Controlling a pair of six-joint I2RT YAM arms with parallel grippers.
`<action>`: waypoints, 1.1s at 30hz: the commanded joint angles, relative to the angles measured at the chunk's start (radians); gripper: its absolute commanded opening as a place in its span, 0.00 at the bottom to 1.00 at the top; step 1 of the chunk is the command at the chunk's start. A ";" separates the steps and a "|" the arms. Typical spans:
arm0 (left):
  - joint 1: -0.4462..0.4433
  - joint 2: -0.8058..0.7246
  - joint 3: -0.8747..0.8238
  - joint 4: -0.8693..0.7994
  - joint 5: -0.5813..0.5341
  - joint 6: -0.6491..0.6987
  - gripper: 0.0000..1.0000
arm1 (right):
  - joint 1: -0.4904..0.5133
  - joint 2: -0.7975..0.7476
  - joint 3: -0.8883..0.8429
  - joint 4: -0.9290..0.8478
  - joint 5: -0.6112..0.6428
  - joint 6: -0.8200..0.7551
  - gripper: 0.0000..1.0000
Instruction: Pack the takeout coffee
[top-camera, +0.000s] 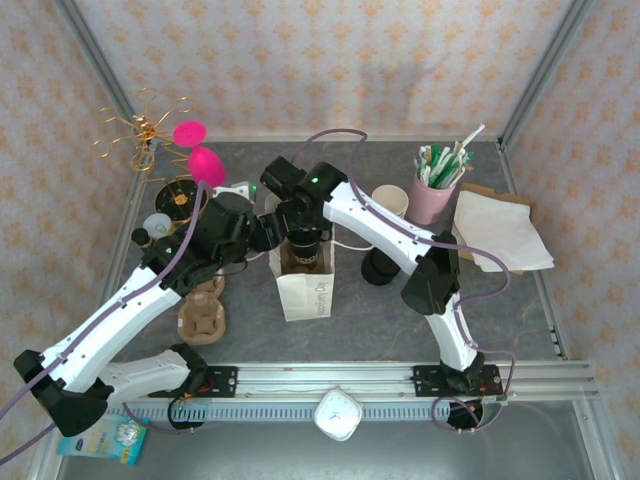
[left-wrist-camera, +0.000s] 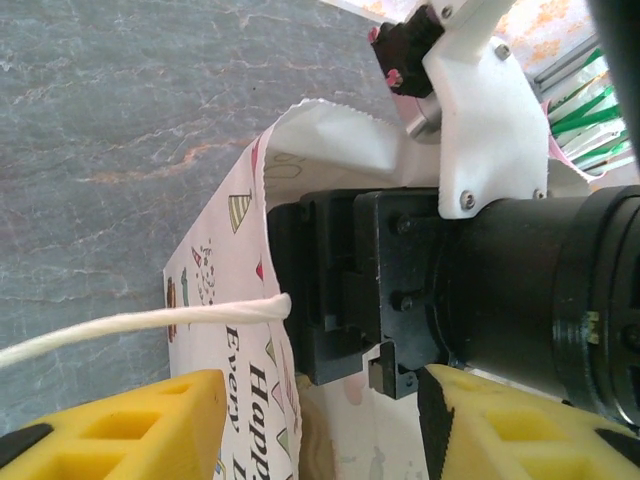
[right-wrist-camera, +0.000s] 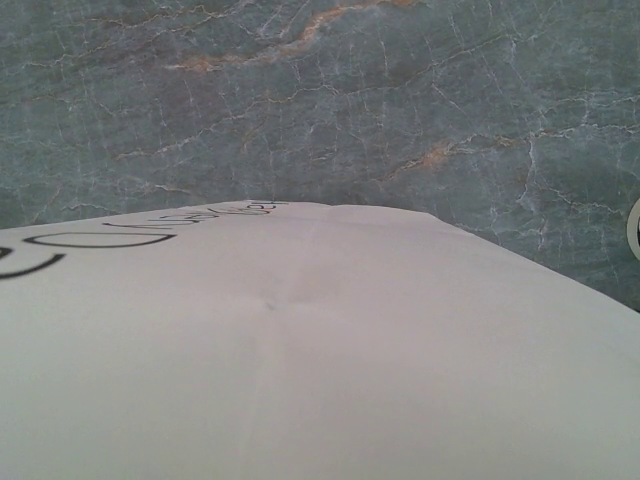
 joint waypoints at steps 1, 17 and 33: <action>0.011 -0.002 0.010 -0.032 -0.030 0.017 0.51 | 0.000 -0.006 0.024 -0.038 0.014 0.014 0.75; 0.012 0.034 0.008 -0.017 -0.037 0.026 0.36 | 0.001 -0.003 0.078 -0.062 -0.014 0.005 0.88; 0.012 0.046 -0.001 0.007 -0.031 0.011 0.28 | 0.022 -0.067 0.003 -0.065 0.007 0.026 0.89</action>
